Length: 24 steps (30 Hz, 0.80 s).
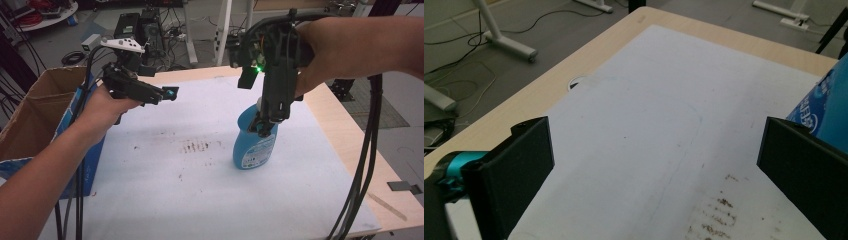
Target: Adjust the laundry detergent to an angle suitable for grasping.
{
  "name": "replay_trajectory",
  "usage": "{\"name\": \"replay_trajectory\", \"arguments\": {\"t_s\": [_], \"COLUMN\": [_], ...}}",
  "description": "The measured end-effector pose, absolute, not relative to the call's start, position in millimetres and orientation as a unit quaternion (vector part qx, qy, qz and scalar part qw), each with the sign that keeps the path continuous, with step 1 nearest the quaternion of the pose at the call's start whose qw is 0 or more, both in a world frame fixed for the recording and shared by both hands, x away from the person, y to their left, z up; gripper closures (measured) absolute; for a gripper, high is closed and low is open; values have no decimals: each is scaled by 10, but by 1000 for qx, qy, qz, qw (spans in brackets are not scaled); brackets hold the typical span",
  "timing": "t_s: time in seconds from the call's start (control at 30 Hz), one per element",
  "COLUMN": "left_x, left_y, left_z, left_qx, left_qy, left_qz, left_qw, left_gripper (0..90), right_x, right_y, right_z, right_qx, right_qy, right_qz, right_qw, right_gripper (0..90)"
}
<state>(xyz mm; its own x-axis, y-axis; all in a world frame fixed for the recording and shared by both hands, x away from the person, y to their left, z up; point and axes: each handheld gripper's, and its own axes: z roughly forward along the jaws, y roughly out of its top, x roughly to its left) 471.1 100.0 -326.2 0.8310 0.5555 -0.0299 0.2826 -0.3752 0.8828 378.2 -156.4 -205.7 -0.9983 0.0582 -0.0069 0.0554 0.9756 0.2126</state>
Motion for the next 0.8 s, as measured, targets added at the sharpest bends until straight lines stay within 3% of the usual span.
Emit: {"name": "replay_trajectory", "arguments": {"t_s": [0.8], "left_x": [4510], "left_y": [860], "left_z": [-3394], "left_qx": [813], "left_qy": [220], "left_qz": [135], "left_qw": [521], "left_gripper": [17], "right_x": [3709], "right_y": [-1917], "right_z": [-2091], "right_qx": [57], "right_qy": [994], "right_qz": [91], "right_qw": [17], "right_gripper": [18]}}
